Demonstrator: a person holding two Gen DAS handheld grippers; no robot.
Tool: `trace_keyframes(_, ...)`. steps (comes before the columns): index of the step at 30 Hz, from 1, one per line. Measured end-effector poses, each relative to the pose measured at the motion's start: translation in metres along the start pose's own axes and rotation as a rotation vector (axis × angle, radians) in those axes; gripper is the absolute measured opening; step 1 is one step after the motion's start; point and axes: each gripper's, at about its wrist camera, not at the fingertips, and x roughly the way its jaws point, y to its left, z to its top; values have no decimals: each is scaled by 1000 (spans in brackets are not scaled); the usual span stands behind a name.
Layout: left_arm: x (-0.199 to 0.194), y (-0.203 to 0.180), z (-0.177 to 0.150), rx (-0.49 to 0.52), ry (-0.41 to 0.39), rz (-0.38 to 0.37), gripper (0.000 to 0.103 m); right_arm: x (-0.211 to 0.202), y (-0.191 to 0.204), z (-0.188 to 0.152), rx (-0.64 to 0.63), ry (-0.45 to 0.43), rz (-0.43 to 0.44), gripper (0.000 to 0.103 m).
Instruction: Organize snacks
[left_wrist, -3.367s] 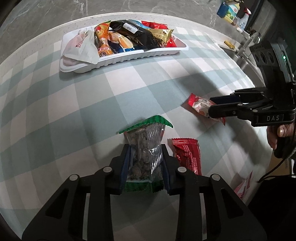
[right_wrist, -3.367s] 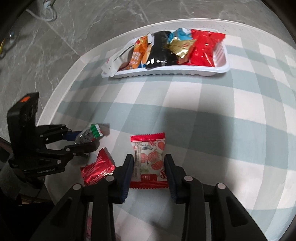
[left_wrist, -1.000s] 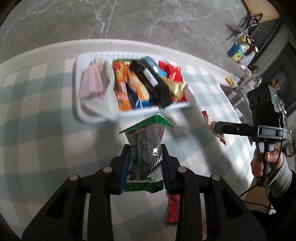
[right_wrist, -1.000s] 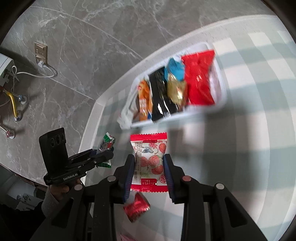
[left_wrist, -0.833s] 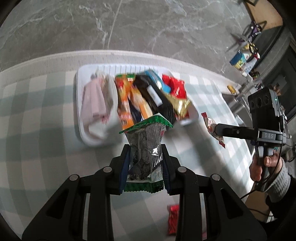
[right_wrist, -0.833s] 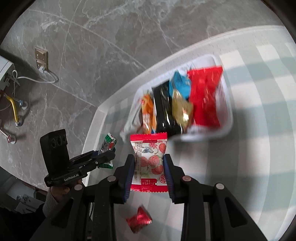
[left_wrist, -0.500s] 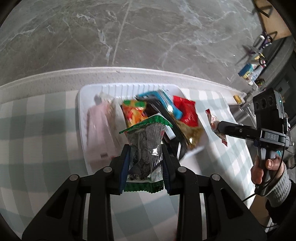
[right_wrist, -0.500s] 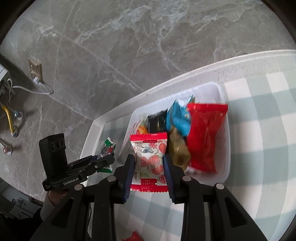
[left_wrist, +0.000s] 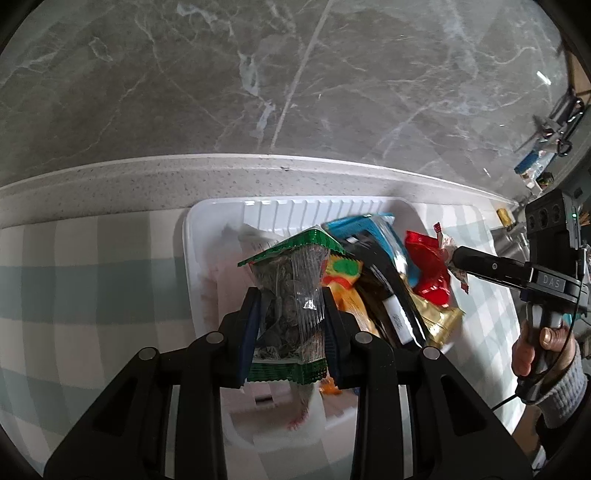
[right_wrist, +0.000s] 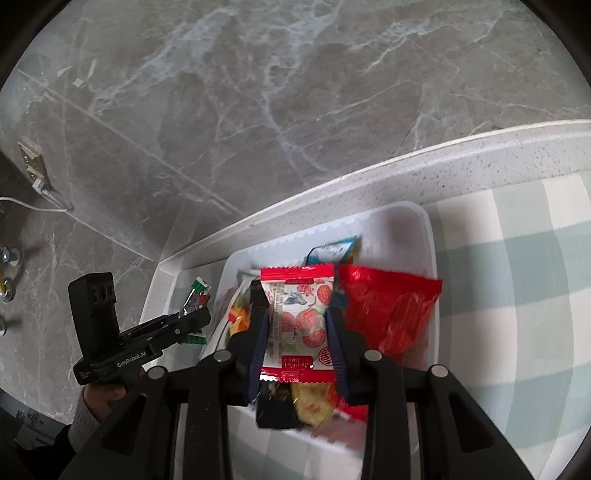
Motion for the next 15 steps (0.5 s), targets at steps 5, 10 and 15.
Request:
trace_keyframes(5, 16, 3, 9, 5, -2, 26, 30, 11, -4, 7, -8, 7, -27, 34)
trace_keyframes(10, 25, -4, 12, 32, -5, 55, 32, 14, 0, 7, -37, 11, -53, 34)
trace_keyframes(15, 21, -11, 10, 46, -21, 64, 43, 8, 6, 3, -51, -1, -61, 36)
